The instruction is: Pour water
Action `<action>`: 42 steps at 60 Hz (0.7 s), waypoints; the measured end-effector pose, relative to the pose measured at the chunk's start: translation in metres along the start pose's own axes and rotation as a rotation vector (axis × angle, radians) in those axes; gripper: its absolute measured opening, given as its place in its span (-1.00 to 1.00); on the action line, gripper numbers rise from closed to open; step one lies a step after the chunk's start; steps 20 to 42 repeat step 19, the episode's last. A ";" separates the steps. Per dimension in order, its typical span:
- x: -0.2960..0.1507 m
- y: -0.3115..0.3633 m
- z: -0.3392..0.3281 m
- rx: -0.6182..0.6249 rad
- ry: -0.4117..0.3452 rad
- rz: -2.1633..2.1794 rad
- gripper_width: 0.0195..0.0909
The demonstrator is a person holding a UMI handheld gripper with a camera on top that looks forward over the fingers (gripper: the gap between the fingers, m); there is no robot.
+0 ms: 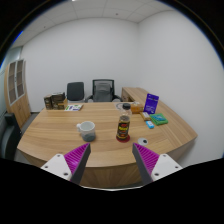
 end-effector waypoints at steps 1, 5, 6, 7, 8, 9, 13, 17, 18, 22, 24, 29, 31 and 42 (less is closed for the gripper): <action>0.000 -0.001 -0.003 0.001 -0.002 0.001 0.86; 0.001 -0.002 -0.010 0.008 -0.010 -0.011 0.86; 0.002 -0.003 -0.011 0.010 -0.008 -0.010 0.86; 0.003 -0.003 -0.013 0.009 -0.004 -0.007 0.86; 0.004 -0.003 -0.014 0.008 0.000 -0.004 0.85; 0.005 -0.004 -0.014 0.008 0.006 0.000 0.86; 0.002 -0.006 -0.016 0.013 0.004 0.012 0.85; -0.004 -0.003 -0.019 0.000 -0.004 0.024 0.86; -0.005 -0.003 -0.020 0.001 -0.007 0.024 0.85; -0.006 -0.003 -0.020 0.003 -0.010 0.025 0.85; -0.006 -0.003 -0.020 0.003 -0.010 0.025 0.85; -0.006 -0.003 -0.020 0.003 -0.010 0.025 0.85; -0.006 -0.003 -0.020 0.003 -0.010 0.025 0.85; -0.006 -0.003 -0.020 0.003 -0.010 0.025 0.85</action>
Point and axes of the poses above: the point between the fingertips, and its own axes, seen from behind it with the camera up: y to the left, x down, z forward, the way the camera looks, the point moved 1 cm from there along -z, backward, against the way the camera looks, and after that the axes turned 15 degrees about x, right-handed, at the moved point
